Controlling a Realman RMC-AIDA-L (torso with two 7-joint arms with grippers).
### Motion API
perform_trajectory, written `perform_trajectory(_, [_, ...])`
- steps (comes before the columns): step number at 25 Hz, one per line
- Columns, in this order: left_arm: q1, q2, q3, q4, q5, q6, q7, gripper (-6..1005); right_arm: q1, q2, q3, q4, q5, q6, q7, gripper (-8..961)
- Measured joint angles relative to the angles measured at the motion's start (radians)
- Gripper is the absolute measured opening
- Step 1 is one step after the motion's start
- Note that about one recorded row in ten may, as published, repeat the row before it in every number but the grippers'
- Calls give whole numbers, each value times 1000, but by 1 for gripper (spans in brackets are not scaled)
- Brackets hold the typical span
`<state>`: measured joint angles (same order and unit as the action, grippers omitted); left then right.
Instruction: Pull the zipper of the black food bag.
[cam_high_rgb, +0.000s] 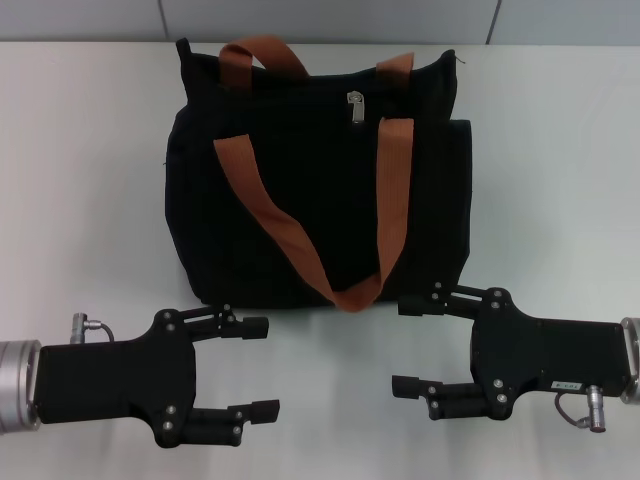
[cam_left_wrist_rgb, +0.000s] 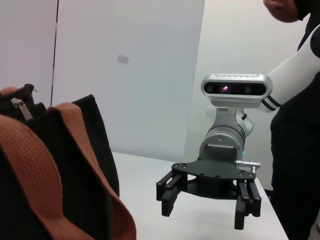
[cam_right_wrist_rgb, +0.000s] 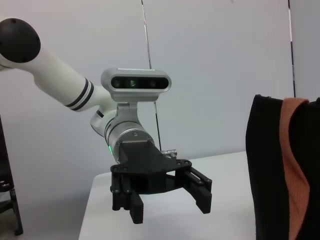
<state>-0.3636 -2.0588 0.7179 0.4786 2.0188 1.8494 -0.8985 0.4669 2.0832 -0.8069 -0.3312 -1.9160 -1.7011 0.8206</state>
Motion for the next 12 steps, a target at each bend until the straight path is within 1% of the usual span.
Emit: perform_trajectory(12, [5,0,0,0,6,1,3,802,1,0,0,0,4,0,0,813])
